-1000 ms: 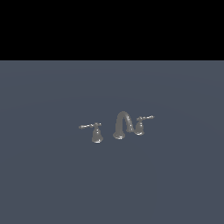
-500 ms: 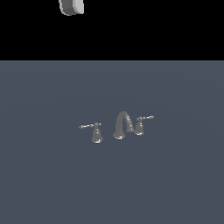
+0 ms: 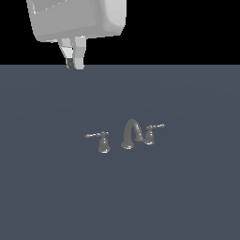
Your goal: Turn on the faucet by rotating a designated handle.
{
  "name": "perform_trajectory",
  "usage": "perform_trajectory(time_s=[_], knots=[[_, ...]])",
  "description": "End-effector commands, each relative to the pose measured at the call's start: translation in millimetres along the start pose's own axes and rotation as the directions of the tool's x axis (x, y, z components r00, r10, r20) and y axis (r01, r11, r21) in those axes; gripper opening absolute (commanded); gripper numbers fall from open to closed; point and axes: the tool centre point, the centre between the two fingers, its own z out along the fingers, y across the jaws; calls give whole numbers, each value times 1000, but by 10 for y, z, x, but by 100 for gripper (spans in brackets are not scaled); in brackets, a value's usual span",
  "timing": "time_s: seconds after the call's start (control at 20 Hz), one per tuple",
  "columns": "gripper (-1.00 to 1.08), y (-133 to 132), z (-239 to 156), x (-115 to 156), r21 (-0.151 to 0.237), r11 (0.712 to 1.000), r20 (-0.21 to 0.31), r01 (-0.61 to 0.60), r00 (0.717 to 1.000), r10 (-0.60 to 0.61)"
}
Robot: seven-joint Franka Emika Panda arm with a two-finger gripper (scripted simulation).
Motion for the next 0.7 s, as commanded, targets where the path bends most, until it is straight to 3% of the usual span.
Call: perform_trajectory(time_s=[0.0, 0.65], knots=[[-100, -93, 173, 36, 0, 999, 1, -53, 999, 53], [-100, -478, 950, 277, -4, 959, 5, -284, 959, 284]])
